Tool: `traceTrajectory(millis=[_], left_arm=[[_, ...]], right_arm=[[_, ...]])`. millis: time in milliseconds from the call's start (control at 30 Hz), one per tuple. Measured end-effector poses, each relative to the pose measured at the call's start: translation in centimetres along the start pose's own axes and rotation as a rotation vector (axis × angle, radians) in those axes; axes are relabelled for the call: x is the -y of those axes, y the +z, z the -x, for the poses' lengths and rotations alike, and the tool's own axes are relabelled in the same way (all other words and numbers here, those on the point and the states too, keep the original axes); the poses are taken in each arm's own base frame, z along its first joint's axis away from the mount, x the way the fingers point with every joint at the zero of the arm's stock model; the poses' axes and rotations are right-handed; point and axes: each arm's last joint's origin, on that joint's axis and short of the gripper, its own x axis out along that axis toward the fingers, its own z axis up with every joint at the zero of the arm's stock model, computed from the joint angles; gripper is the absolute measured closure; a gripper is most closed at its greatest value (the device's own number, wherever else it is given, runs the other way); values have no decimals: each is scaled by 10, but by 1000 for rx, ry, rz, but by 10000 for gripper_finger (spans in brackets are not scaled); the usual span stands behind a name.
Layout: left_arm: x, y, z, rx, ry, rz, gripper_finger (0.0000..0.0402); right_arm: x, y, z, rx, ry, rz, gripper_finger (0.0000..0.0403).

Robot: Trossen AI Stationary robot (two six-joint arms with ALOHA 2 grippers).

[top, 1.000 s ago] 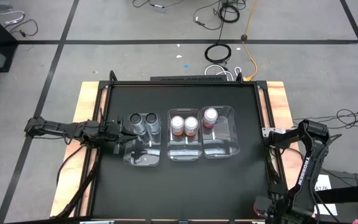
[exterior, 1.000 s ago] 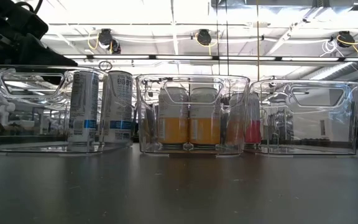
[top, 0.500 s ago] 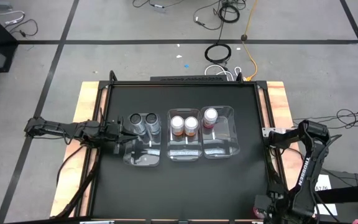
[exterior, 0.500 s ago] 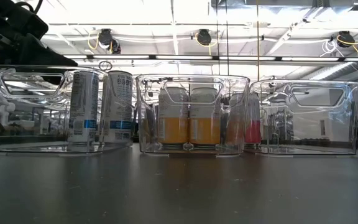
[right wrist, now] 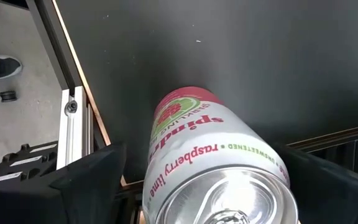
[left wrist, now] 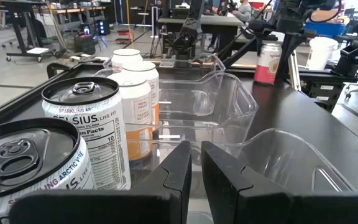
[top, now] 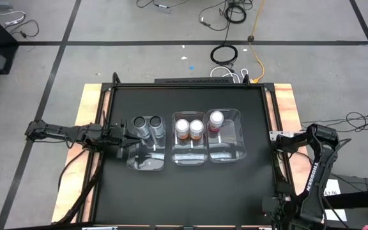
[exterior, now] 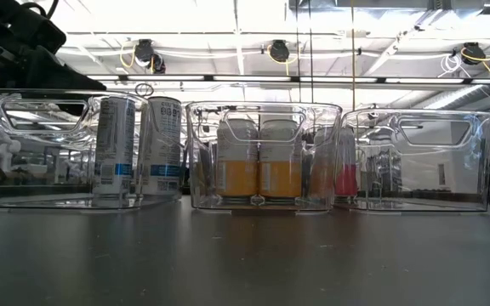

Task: Sort soda cans
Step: Put the pink soda can into the right transparent bin

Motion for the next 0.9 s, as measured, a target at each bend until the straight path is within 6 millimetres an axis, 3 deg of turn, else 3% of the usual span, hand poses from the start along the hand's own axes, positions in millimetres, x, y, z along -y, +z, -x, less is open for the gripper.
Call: traceTrajectory(millis=[300, 433, 633, 900], left_arm=[[0, 0, 0, 0, 0, 0, 352], [0, 0, 0, 1, 0, 0, 352], [0, 0, 0, 0, 0, 0, 352], [0, 0, 0, 0, 0, 0, 352]], right_arm=[[0, 0, 0, 0, -3, 10, 16], [0, 0, 0, -2, -3, 13, 46], [0, 0, 1, -8, 1, 16, 126], [1, 1, 1, -7, -1, 10, 127]])
